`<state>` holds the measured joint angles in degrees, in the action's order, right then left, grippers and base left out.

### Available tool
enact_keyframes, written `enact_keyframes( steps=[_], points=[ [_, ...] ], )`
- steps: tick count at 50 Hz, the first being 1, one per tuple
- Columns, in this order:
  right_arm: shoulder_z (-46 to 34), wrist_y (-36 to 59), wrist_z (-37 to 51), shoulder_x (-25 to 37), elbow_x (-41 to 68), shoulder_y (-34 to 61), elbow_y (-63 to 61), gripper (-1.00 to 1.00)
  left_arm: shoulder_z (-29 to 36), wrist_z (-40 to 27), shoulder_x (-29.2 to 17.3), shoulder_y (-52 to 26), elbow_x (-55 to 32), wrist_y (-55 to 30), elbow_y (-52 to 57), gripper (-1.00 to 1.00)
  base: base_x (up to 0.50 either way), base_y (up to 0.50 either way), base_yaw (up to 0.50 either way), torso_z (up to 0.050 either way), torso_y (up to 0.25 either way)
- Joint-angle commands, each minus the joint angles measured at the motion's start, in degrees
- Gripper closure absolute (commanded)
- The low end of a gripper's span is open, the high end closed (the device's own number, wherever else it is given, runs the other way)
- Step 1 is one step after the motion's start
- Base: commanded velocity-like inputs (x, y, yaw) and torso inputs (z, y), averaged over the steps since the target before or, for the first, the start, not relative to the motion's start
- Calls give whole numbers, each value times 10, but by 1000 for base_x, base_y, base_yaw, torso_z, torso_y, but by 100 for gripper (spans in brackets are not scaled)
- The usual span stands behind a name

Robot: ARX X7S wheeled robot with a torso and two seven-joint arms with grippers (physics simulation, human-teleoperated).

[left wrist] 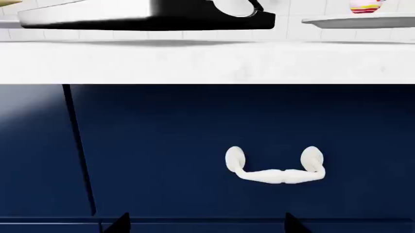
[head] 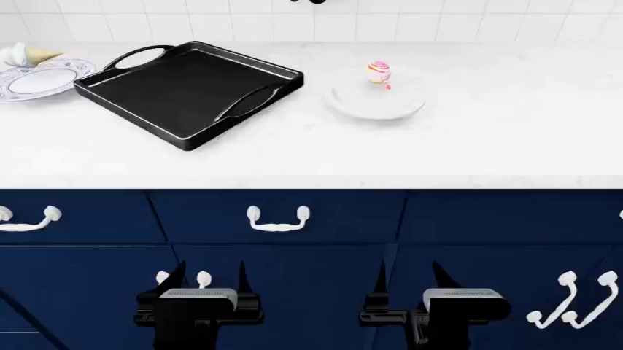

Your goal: Move the dessert items from the plate to the tray.

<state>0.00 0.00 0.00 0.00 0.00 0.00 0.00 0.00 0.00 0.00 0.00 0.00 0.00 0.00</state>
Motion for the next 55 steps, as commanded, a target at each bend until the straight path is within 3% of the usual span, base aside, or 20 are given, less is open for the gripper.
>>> enact_keyframes(
  steps=[1,9,24,32,34,39,44,48,55],
  points=[
    [-8,0,14,9,9,1,-3,-100,9,-5,-10,-1,-15,-3,-2,-100,0,0,0,0,0],
    [-36,-14,46,27,-15,2,8,-100,24,-8,-26,-1,-32,23,-22,-100,0,258,0,0,0],
    [-98,-57,30,52,-37,-16,-15,-100,43,-19,-39,-2,-46,31,-35,-100,0,500,0,0,0],
    [-102,-90,31,64,-25,-27,-53,-100,42,-8,-48,9,-89,4,12,-100,0,500,0,41,0],
    [-99,-77,28,72,-20,-32,-105,-100,41,-6,-59,18,-104,-26,70,-100,0,500,0,50,0],
    [-81,59,10,97,6,-18,-306,-100,15,-18,-118,30,-147,-161,299,-100,0,500,0,50,0],
    [-31,311,-15,123,100,119,-459,-100,-7,-33,-178,-91,-200,-339,432,-100,373,407,0,50,0],
    [28,615,-21,138,221,308,-476,-100,-29,-23,-213,-250,-264,-475,413,-100,250,32,0,50,0],
    [73,847,-34,170,271,547,-383,-100,-33,20,-246,-480,-340,-630,261,-100,0,0,0,50,0]
  ],
)
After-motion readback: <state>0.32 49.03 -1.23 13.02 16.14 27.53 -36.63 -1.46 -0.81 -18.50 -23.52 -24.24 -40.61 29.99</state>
